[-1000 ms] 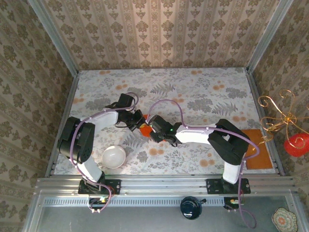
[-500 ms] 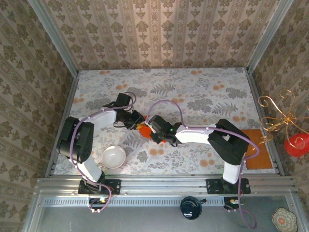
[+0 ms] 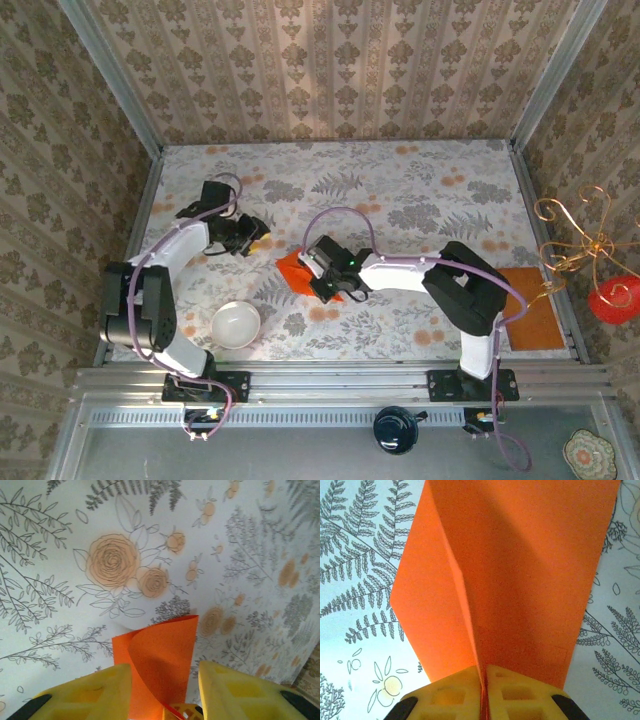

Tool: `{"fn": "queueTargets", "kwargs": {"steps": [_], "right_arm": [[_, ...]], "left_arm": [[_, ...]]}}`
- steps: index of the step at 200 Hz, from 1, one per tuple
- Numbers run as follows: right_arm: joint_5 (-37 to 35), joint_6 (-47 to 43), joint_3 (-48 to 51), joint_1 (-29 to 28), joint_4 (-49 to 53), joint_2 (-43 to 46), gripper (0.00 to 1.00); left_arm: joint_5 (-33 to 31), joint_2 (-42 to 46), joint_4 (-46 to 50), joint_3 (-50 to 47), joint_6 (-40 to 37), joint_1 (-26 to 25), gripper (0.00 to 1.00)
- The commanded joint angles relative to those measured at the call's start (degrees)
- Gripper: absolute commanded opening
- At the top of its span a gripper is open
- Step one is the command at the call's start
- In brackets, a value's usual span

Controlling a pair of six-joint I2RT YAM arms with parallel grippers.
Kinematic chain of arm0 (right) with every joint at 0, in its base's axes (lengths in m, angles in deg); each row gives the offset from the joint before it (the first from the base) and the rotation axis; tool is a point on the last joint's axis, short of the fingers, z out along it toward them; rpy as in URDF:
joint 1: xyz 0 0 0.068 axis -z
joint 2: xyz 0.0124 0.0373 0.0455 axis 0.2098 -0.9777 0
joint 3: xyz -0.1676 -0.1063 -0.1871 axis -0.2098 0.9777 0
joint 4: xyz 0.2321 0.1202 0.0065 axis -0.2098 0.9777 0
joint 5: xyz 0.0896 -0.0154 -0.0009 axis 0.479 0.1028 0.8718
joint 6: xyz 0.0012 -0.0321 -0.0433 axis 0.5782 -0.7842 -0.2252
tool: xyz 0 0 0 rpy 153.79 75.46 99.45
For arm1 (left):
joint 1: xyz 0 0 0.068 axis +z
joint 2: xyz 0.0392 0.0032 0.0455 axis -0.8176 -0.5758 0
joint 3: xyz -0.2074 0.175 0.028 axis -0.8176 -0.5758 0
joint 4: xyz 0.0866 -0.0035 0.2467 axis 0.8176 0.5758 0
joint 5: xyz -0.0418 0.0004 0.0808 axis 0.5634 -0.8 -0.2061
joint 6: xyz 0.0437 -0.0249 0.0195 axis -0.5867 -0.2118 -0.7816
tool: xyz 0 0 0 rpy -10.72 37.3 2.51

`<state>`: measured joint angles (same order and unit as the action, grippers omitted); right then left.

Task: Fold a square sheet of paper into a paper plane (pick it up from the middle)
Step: Fourth fold the wing at the center of the table.

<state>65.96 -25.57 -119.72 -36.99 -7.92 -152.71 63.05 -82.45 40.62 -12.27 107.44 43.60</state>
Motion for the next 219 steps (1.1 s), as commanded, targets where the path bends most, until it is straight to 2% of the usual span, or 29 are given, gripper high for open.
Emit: {"fn": "queueTargets", "kwargs": {"steps": [1,74,126,144,149,176,193,219], "right_arm": [[5.5,4.0,-1.4,1.8,2.2,-0.8,0.12],[20.5,17.6,0.3,8.4,-5.2,-0.5,0.12],[27.1,24.7,2.3,12.1,-11.1,-2.1,0.12],[28.3,26.1,2.9,12.8,-12.5,-2.8,0.11],[28.6,26.4,3.1,13.0,-12.9,-3.0,0.11],[31.0,28.6,4.2,14.2,-15.5,-3.7,0.11],[32.3,29.3,4.3,14.7,-16.2,-4.3,0.11],[35.1,31.4,4.4,15.6,-18.0,-5.7,0.11]], "left_arm": [[0.0,3.1,-0.8,-2.5,-0.7,-0.4,0.42],[3.0,5.4,-15.6,-11.9,6.5,-8.6,0.44],[4.1,0.8,-24.7,-13.9,9.3,-14.2,0.44],[4.7,-1.3,-26.6,-13.7,9.8,-14.5,0.44],[4.8,-1.8,-27.2,-13.7,9.7,-16.2,0.44],[5.3,-3.5,-29.2,-14.1,9.8,-16.9,0.45],[5.2,-3.7,-30.0,-14.7,9.3,-17.0,0.50],[4.3,-3.7,-29.1,-14.8,7.8,-17.1,0.51]]}}
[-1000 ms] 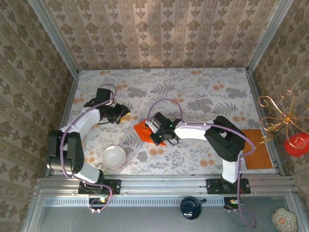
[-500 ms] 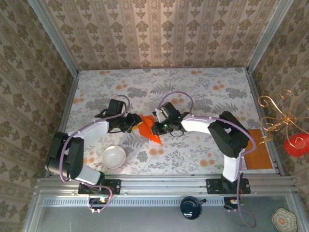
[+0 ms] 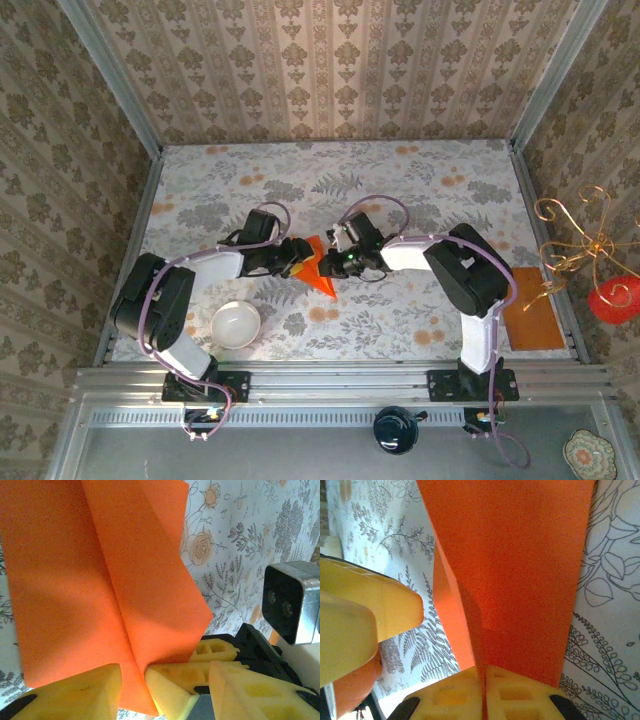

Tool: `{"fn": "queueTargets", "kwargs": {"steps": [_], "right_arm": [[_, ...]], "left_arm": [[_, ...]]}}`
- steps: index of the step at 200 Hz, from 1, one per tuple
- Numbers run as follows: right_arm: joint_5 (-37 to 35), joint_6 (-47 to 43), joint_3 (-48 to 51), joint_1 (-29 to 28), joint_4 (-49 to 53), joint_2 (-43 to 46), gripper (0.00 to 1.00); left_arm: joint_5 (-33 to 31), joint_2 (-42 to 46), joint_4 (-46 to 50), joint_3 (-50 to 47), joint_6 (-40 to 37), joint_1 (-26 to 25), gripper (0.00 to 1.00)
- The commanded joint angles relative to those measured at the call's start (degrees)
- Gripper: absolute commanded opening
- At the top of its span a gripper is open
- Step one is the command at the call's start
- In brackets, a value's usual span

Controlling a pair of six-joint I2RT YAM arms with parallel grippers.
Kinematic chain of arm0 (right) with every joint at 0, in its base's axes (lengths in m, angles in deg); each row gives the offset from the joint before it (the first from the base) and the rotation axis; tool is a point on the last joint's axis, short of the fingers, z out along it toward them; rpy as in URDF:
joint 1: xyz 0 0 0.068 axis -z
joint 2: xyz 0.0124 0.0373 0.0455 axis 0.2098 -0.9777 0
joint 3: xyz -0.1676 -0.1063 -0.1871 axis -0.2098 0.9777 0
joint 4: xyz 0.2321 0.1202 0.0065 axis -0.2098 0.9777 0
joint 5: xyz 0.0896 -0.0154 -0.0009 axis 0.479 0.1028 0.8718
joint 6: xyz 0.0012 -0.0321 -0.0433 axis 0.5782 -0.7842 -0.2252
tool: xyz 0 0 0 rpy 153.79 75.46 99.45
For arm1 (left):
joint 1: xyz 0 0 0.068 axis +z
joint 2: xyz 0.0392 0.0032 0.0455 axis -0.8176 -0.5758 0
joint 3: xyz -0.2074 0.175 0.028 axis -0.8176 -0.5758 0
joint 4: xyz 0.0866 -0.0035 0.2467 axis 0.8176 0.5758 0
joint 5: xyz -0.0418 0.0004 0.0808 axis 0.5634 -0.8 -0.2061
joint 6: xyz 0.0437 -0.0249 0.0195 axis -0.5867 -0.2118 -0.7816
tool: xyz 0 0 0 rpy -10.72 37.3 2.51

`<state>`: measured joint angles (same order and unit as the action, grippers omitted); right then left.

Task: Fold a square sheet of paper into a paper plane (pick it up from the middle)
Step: Fourth fold the wing at the center of the table.

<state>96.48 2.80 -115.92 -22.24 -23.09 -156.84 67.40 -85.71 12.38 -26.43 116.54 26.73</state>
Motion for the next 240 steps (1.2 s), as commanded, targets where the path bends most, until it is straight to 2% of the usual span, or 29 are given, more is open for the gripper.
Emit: {"fn": "queueTargets", "kwargs": {"steps": [1,136,206,240], "right_arm": [[4.7,3.1,0.6,0.9,-2.9,-1.6,0.11],[7.6,5.9,0.9,2.7,-5.0,-3.4,0.11],[7.6,6.0,0.8,2.8,-4.7,-3.8,0.12],[7.2,6.0,1.2,3.1,-3.9,-2.5,0.20]], "left_arm": [[-0.1,-0.4,-0.9,-0.6,-1.4,-0.3,0.51],[-0.6,-6.9,2.5,5.6,-4.4,-1.0,0.51],[-2.9,-10.1,9.7,8.2,-4.7,-1.2,0.47],[-4.9,-11.6,14.7,9.7,-4.7,-1.3,0.47]]}}
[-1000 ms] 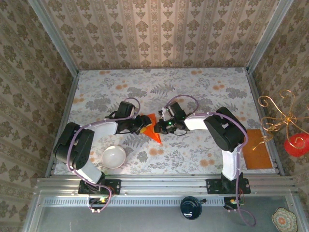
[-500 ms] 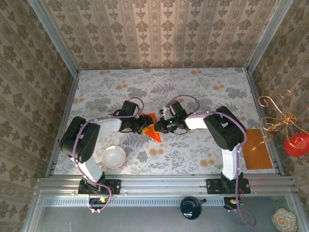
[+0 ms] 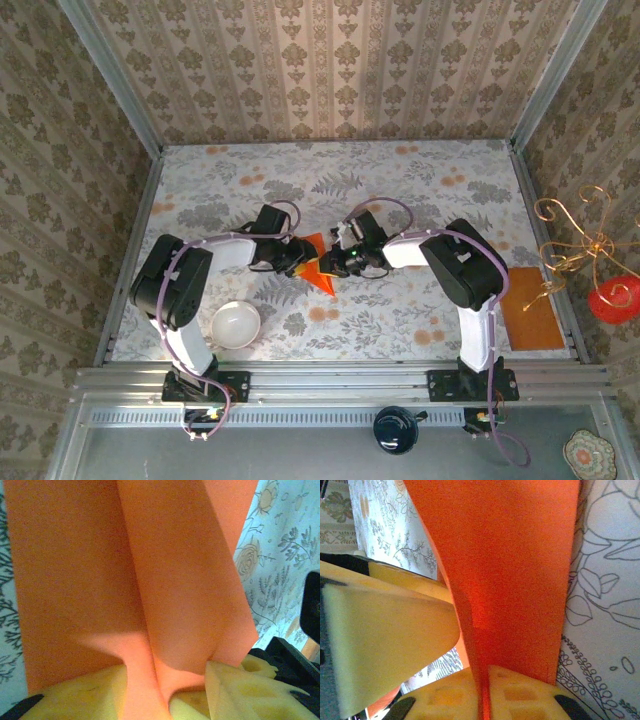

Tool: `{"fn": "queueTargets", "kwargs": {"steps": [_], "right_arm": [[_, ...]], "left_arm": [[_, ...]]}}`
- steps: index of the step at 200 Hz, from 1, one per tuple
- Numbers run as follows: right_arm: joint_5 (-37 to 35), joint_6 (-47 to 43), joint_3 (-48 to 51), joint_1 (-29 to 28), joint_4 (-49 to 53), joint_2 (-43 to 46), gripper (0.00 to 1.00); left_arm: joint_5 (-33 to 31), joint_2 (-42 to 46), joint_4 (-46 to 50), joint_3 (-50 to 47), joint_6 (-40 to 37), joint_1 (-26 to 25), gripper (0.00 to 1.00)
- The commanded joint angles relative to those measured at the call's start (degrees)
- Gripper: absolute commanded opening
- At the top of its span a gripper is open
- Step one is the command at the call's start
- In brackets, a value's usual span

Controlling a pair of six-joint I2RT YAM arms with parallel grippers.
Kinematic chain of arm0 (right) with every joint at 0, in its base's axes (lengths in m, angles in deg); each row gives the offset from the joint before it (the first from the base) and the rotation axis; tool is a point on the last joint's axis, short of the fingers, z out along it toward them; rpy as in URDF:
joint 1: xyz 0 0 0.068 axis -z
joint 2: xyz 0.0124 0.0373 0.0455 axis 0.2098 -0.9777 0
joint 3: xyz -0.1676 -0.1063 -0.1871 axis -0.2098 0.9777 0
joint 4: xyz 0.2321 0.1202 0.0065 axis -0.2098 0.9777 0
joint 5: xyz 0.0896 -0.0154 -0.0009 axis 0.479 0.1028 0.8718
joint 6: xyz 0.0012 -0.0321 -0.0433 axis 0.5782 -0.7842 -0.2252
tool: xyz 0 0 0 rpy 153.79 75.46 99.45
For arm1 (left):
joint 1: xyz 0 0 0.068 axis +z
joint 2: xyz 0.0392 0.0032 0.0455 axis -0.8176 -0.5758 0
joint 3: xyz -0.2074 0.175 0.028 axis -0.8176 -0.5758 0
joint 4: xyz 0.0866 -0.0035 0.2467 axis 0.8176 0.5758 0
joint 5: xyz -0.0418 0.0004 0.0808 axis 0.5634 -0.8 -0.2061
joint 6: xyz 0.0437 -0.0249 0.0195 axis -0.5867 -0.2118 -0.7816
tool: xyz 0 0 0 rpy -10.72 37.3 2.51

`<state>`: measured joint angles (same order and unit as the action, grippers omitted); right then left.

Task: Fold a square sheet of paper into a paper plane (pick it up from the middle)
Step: Fourth fold the wing at the center of the table.

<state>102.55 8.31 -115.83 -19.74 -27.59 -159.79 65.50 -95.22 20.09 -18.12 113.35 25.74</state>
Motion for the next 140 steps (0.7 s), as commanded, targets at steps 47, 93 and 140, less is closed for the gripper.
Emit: {"fn": "queueTargets", "kwargs": {"steps": [47,93,140], "right_arm": [[-1.8,-1.6,4.9,1.6,2.3,8.6,0.38],[-9.7,-7.3,6.3,1.5,7.9,13.9,0.43],[-14.6,-11.7,3.2,-1.5,13.6,12.0,0.43]], "left_arm": [[-5.3,-4.8,13.7,3.3,-1.6,-0.3,0.48],[-6.5,-6.1,16.6,4.6,-1.6,-0.5,0.51],[-8.0,-7.4,19.8,5.6,-1.6,-0.6,0.52]]}}
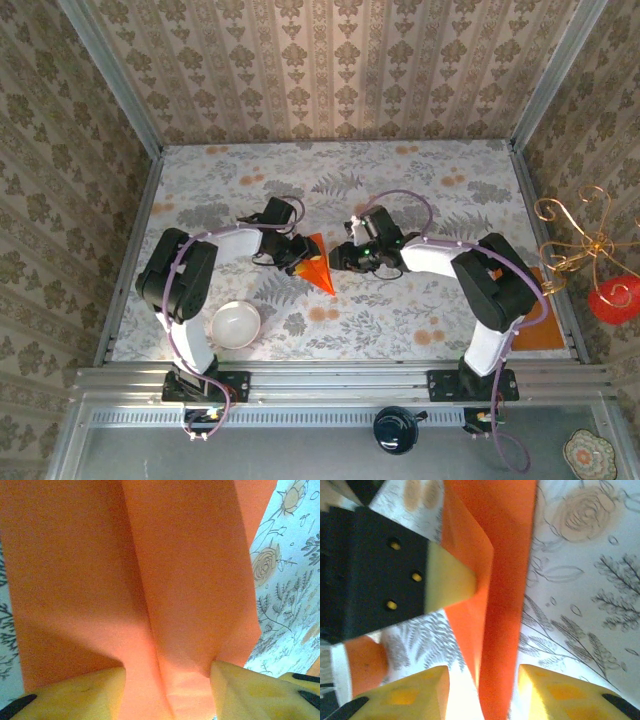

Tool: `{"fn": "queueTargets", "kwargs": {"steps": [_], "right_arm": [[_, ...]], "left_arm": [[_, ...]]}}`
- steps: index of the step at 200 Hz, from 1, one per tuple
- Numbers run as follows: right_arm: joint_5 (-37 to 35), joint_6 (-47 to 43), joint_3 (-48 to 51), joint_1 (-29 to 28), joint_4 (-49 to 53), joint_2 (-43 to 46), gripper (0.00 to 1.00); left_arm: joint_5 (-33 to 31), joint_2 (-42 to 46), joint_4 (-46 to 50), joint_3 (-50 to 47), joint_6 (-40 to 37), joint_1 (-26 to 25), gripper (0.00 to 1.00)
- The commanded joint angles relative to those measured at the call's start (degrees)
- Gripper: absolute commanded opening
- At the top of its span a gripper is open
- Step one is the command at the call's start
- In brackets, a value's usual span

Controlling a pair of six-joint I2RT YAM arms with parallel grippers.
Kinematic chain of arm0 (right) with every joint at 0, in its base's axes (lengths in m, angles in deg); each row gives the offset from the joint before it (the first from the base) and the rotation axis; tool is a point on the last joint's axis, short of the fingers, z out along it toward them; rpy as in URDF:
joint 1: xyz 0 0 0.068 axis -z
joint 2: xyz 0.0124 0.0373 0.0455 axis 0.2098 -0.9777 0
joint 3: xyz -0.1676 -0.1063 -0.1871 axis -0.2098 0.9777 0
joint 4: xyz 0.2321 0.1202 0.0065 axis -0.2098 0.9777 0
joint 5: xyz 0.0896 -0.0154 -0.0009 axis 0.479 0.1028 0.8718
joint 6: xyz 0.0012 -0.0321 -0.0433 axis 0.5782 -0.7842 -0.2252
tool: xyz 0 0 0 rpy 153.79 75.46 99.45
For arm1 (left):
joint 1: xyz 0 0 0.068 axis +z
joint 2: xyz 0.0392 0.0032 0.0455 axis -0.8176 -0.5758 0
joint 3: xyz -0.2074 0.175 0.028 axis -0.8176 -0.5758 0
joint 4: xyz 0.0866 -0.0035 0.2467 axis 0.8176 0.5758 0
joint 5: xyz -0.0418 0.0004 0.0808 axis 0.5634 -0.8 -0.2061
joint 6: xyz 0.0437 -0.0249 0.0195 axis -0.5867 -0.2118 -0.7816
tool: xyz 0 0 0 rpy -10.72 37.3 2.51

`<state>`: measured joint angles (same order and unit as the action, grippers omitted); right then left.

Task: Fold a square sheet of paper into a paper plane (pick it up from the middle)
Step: Fourth fold the wing at the center of the table.

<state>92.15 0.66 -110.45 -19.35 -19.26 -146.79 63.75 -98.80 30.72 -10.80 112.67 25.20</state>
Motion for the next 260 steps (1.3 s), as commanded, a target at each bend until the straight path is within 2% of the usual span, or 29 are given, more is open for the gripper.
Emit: {"fn": "queueTargets", "kwargs": {"steps": [1,72,136,168,192,212,231,260], "right_arm": [[-4.2,-4.1,-2.3,-2.0,5.4,-1.1,0.43],[-3.9,-6.9,-5.5,-4.0,9.0,-5.7,0.41],[-6.1,-7.1,-5.3,-4.0,10.6,-7.5,0.29],[-5.2,-6.5,-5.3,-4.0,10.2,-6.6,0.31],[-5.8,-5.0,-4.1,-3.5,9.1,-1.8,0.37],[-6.7,-4.4,-2.9,-3.4,8.2,2.5,0.39],[-5.0,-4.1,-3.0,-3.4,8.0,3.1,0.35],[1.4,-2.4,-2.8,-3.6,3.7,0.8,0.27]], "left_arm": [[-6.3,-3.9,9.1,-1.8,-0.9,-0.1,0.52],[-7.3,-5.3,10.8,-2.1,-0.4,-0.1,0.53],[-7.6,-6.6,10.4,-3.0,-0.1,-0.1,0.52],[-8.0,-7.2,10.5,-3.2,-0.2,-0.1,0.51],[-7.9,-7.6,10.4,-3.3,-0.1,-0.1,0.51],[-7.9,-7.8,10.4,-3.4,-0.1,-0.1,0.51],[-7.8,-8.0,10.4,-3.4,-0.1,-0.1,0.51],[-7.7,-8.1,10.3,-3.6,-0.1,-0.2,0.51]]}}
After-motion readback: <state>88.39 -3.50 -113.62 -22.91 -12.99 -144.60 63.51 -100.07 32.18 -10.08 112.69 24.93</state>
